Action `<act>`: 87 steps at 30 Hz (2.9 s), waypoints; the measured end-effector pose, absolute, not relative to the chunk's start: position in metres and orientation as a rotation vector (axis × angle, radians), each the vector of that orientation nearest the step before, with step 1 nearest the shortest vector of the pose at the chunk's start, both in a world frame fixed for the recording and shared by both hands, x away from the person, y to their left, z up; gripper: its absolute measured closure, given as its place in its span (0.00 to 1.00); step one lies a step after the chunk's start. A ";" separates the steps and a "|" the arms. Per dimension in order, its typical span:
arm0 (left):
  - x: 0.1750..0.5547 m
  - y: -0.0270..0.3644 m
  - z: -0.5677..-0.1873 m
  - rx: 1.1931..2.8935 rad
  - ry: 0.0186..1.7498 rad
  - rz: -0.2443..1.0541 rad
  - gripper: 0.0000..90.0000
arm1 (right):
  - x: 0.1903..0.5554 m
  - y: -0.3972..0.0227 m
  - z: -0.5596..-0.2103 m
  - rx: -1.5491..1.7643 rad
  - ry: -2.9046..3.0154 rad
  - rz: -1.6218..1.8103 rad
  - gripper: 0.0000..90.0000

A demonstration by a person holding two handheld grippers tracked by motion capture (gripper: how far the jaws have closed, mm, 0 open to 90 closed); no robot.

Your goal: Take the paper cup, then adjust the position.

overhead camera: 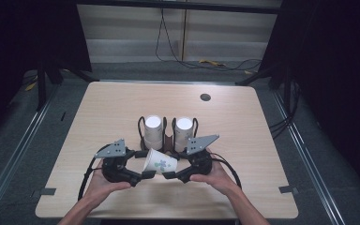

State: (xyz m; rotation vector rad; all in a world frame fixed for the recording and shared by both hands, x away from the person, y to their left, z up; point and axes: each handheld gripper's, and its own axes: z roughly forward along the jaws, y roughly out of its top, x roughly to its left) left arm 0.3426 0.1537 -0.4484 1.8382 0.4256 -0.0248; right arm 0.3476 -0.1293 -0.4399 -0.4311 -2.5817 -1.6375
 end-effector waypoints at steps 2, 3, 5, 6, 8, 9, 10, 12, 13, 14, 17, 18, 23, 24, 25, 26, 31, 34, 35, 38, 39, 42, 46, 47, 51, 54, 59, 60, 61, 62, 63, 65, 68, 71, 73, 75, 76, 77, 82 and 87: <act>0.343 0.154 -0.448 1.833 0.427 -0.021 0.22 | 0.347 -0.129 -0.441 -0.437 -2.577 -1.645 0.42; 0.343 0.154 -0.448 1.829 0.425 -0.024 0.22 | 0.347 -0.129 -0.441 -0.437 -2.577 -1.645 0.42; 0.343 0.154 -0.448 1.824 0.426 -0.022 0.23 | 0.347 -0.129 -0.441 -0.440 -2.574 -1.649 0.42; 0.342 0.155 -0.448 1.821 0.426 -0.022 0.23 | 0.348 -0.129 -0.442 -0.440 -2.571 -1.653 0.42; 0.342 0.155 -0.448 1.821 0.429 -0.013 0.24 | 0.348 -0.129 -0.443 -0.440 -2.568 -1.658 0.42; 0.342 0.155 -0.448 1.817 0.428 -0.008 0.24 | 0.348 -0.129 -0.443 -0.443 -2.571 -1.656 0.42; 0.342 0.155 -0.448 1.815 0.428 -0.013 0.24 | 0.348 -0.129 -0.444 -0.445 -2.565 -1.661 0.42; 0.342 0.154 -0.448 1.817 0.426 -0.014 0.24 | 0.347 -0.128 -0.444 -0.445 -2.562 -1.664 0.42; 0.342 0.154 -0.448 1.815 0.425 -0.016 0.24 | 0.347 -0.128 -0.445 -0.444 -2.562 -1.670 0.42; 0.342 0.154 -0.448 1.814 0.425 -0.015 0.24 | 0.347 -0.128 -0.445 -0.445 -2.558 -1.675 0.42; 0.342 0.154 -0.448 1.814 0.426 -0.012 0.24 | 0.347 -0.128 -0.447 -0.451 -2.543 -1.691 0.42; 0.342 0.155 -0.448 1.814 0.426 -0.009 0.24 | 0.346 -0.127 -0.448 -0.456 -2.538 -1.693 0.42; 0.342 0.155 -0.447 1.811 0.430 -0.010 0.23 | 0.346 -0.126 -0.451 -0.456 -2.527 -1.716 0.42; 0.342 0.155 -0.447 1.806 0.432 -0.013 0.23 | 0.346 -0.125 -0.451 -0.454 -2.528 -1.720 0.42; 0.342 0.155 -0.447 1.805 0.430 -0.013 0.23 | 0.345 -0.125 -0.451 -0.451 -2.528 -1.726 0.42; 0.342 0.156 -0.447 1.802 0.431 -0.010 0.23 | 0.345 -0.124 -0.452 -0.451 -2.522 -1.736 0.42; 0.341 0.156 -0.446 1.806 0.430 -0.012 0.22 | 0.344 -0.123 -0.454 -0.442 -2.515 -1.747 0.42; 0.341 0.155 -0.446 1.806 0.426 -0.015 0.22 | 0.344 -0.122 -0.456 -0.429 -2.513 -1.753 0.42; 0.341 0.155 -0.446 1.806 0.426 -0.015 0.22 | 0.344 -0.122 -0.456 -0.429 -2.513 -1.753 0.42; 0.341 0.155 -0.447 1.813 0.426 -0.028 0.22 | 0.344 -0.122 -0.457 -0.426 -2.513 -1.757 0.42; 0.342 0.154 -0.447 1.811 0.422 -0.032 0.22 | 0.343 -0.122 -0.458 -0.423 -2.515 -1.753 0.42; 0.341 0.153 -0.448 1.812 0.423 -0.043 0.22 | 0.343 -0.121 -0.458 -0.415 -2.515 -1.754 0.42; 0.341 0.153 -0.449 1.819 0.416 -0.052 0.22 | 0.343 -0.120 -0.459 -0.398 -2.512 -1.748 0.42; 0.341 0.153 -0.449 1.825 0.405 -0.046 0.24 | 0.343 -0.120 -0.459 -0.397 -2.513 -1.744 0.42; 0.341 0.154 -0.449 1.826 0.397 -0.050 0.25 | 0.344 -0.120 -0.460 -0.400 -2.497 -1.728 0.42; 0.341 0.154 -0.450 1.823 0.393 -0.053 0.26 | 0.344 -0.120 -0.459 -0.398 -2.500 -1.719 0.41; 0.341 0.153 -0.450 1.833 0.391 -0.063 0.27 | 0.346 -0.119 -0.461 -0.407 -2.510 -1.671 0.38; 0.341 0.153 -0.451 1.832 0.393 -0.070 0.28 | 0.346 -0.119 -0.462 -0.407 -2.511 -1.661 0.37; 0.340 0.153 -0.451 1.836 0.389 -0.067 0.29 | 0.347 -0.119 -0.462 -0.413 -2.514 -1.651 0.37; 0.340 0.152 -0.451 1.836 0.384 -0.068 0.29 | 0.347 -0.119 -0.462 -0.415 -2.519 -1.645 0.37; 0.340 0.152 -0.450 1.833 0.383 -0.069 0.30 | 0.347 -0.119 -0.463 -0.408 -2.524 -1.644 0.37; 0.340 0.153 -0.450 1.834 0.383 -0.069 0.30 | 0.346 -0.119 -0.463 -0.402 -2.530 -1.636 0.36; 0.340 0.152 -0.450 1.833 0.378 -0.075 0.31 | 0.346 -0.118 -0.463 -0.401 -2.539 -1.631 0.35; 0.339 0.153 -0.450 1.838 0.382 -0.068 0.31 | 0.347 -0.119 -0.463 -0.428 -2.539 -1.611 0.34; 0.339 0.154 -0.450 1.831 0.382 -0.076 0.31 | 0.348 -0.119 -0.464 -0.444 -2.536 -1.603 0.30; 0.339 0.154 -0.449 1.827 0.386 -0.077 0.31 | 0.348 -0.119 -0.464 -0.469 -2.538 -1.583 0.26; 0.340 0.155 -0.449 1.828 0.385 -0.075 0.31 | 0.348 -0.119 -0.464 -0.487 -2.547 -1.576 0.24; 0.340 0.155 -0.449 1.827 0.389 -0.074 0.31 | 0.348 -0.120 -0.464 -0.505 -2.555 -1.572 0.22; 0.341 0.158 -0.447 1.827 0.408 -0.070 0.31 | 0.347 -0.124 -0.462 -0.546 -2.582 -1.564 0.21; 0.343 0.161 -0.446 1.821 0.419 -0.060 0.31 | 0.347 -0.128 -0.459 -0.575 -2.600 -1.576 0.21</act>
